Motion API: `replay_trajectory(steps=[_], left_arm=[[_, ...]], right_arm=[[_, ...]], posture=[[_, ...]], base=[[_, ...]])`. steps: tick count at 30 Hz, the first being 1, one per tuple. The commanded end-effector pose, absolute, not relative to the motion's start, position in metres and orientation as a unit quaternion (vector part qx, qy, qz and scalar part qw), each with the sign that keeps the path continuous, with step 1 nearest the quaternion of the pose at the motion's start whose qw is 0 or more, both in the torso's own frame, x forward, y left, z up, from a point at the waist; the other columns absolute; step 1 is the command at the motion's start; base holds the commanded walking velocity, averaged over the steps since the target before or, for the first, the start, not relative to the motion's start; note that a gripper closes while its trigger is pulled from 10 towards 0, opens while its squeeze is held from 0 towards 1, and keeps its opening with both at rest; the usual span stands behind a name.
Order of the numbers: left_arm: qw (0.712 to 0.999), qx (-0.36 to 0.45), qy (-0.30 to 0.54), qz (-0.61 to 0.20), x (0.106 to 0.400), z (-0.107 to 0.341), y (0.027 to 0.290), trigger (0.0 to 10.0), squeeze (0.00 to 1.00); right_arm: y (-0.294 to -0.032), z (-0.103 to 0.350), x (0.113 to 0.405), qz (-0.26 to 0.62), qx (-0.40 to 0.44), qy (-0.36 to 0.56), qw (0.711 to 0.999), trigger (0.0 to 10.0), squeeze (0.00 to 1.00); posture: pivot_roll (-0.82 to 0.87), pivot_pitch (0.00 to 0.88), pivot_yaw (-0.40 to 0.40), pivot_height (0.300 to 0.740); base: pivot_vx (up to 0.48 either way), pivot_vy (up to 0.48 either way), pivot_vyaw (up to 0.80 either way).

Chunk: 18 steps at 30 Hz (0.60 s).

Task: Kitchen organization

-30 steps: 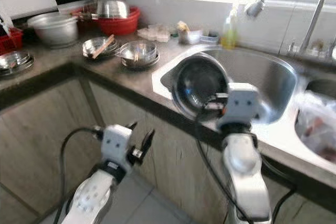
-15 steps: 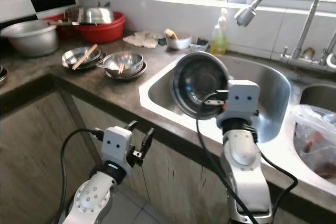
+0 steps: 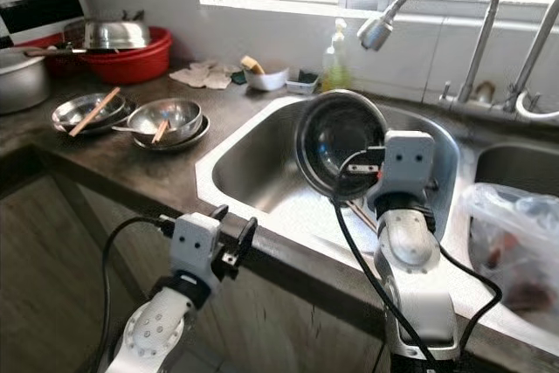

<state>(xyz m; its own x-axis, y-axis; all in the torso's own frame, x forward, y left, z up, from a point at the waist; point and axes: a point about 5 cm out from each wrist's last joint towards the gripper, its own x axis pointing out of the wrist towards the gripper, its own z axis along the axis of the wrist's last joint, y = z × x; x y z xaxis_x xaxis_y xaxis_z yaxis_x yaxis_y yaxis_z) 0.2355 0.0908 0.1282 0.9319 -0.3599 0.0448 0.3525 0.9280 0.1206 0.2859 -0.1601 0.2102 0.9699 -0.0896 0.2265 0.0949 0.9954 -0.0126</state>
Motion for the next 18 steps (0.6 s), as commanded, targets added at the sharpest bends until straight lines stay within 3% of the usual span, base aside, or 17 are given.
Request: replay_trajectory(steps=[1, 18], left_arm=[[0.983, 0.058, -0.028, -0.172, 0.235, 0.127, 0.096, 10.0, 0.00], [0.982, 0.040, -0.014, -0.186, 0.218, 0.125, 0.088, 10.0, 0.00]], right_arm=[[-0.156, 0.214, 0.293, -0.032, -0.002, -0.104, 0.994, 10.0, 0.00], [-0.187, 0.180, 0.368, -0.030, -0.020, 0.134, 0.990, 10.0, 0.00]], posture=[[0.03, 0.000, -0.028, 0.740], [0.05, 0.035, -0.065, 0.740]], base=[[0.000, 0.000, 0.00], [0.000, 0.000, 0.00]])
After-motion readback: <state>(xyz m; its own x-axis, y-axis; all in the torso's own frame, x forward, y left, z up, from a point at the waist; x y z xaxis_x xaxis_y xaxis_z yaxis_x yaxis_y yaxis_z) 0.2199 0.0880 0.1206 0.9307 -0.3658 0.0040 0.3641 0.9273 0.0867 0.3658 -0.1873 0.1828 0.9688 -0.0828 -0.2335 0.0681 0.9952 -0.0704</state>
